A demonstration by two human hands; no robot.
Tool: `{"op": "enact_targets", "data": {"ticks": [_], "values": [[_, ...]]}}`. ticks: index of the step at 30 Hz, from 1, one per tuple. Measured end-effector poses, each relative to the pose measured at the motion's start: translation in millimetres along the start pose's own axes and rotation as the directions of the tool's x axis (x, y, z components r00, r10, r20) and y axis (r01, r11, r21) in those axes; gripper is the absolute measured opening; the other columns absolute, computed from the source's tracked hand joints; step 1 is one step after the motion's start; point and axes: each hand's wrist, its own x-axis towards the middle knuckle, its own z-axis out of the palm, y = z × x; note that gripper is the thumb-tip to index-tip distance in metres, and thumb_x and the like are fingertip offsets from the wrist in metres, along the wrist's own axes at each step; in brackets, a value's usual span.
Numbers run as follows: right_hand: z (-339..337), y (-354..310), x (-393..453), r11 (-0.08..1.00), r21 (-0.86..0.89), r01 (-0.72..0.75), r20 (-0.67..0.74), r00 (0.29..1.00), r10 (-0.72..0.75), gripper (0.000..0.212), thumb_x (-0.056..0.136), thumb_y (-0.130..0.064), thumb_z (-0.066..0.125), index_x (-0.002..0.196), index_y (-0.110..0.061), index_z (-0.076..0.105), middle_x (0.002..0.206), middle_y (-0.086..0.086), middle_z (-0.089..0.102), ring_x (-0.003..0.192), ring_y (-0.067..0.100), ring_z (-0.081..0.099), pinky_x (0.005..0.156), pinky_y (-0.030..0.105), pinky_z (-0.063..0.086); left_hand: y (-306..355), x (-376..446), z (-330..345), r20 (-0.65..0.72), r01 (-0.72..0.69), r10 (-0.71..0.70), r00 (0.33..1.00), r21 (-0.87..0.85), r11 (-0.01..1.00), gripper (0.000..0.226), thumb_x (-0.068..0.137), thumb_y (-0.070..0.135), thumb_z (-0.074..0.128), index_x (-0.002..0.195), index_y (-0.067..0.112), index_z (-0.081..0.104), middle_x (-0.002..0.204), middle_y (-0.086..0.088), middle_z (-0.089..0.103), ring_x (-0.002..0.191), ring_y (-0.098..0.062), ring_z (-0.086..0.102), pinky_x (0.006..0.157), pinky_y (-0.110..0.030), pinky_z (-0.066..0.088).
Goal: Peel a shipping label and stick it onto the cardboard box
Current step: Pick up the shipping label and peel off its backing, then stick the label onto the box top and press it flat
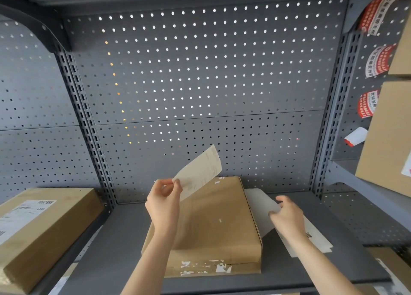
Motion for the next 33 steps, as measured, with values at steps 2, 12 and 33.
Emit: {"op": "enact_targets", "data": {"ticks": [2, 12, 33], "values": [[0.1, 1.3, 0.8, 0.999, -0.049, 0.018, 0.000, 1.000, -0.018, 0.049, 0.078, -0.007, 0.064, 0.126, -0.006, 0.054, 0.121, 0.015, 0.061, 0.113, 0.030, 0.053, 0.087, 0.033, 0.044, -0.5, -0.2, 1.5, 0.000, -0.005, 0.005, 1.000, 0.007, 1.000, 0.010, 0.084, 0.027, 0.064, 0.075, 0.025, 0.063, 0.076, 0.005, 0.074, 0.085, -0.012, 0.069, 0.075, -0.029, 0.046], [-12.2, -33.8, -6.9, 0.984, 0.115, 0.136, -0.003, 0.991, -0.137, 0.032, 0.085, -0.012, 0.061, 0.117, -0.012, 0.063, 0.120, 0.002, 0.064, 0.115, 0.020, 0.055, 0.091, 0.025, 0.038, -0.8, -0.4, 2.6, 0.004, -0.040, 0.040, 0.999, 0.032, 0.999, 0.011, 0.085, 0.026, 0.063, 0.074, 0.022, 0.062, 0.076, 0.004, 0.074, 0.082, -0.012, 0.067, 0.070, -0.027, 0.044], [23.9, -162.6, -44.2, 0.821, 0.565, -0.084, 0.406, 0.894, -0.188, 0.028, 0.082, -0.039, 0.068, 0.085, -0.011, 0.074, 0.076, 0.005, 0.077, 0.077, 0.016, 0.072, 0.079, 0.026, 0.053, -9.7, -2.8, -12.5, 0.189, -0.397, 0.369, 0.910, 0.145, 0.906, 0.023, 0.082, 0.008, 0.068, 0.080, 0.027, 0.055, 0.094, 0.017, 0.070, 0.090, 0.009, 0.065, 0.076, -0.003, 0.045]]}}
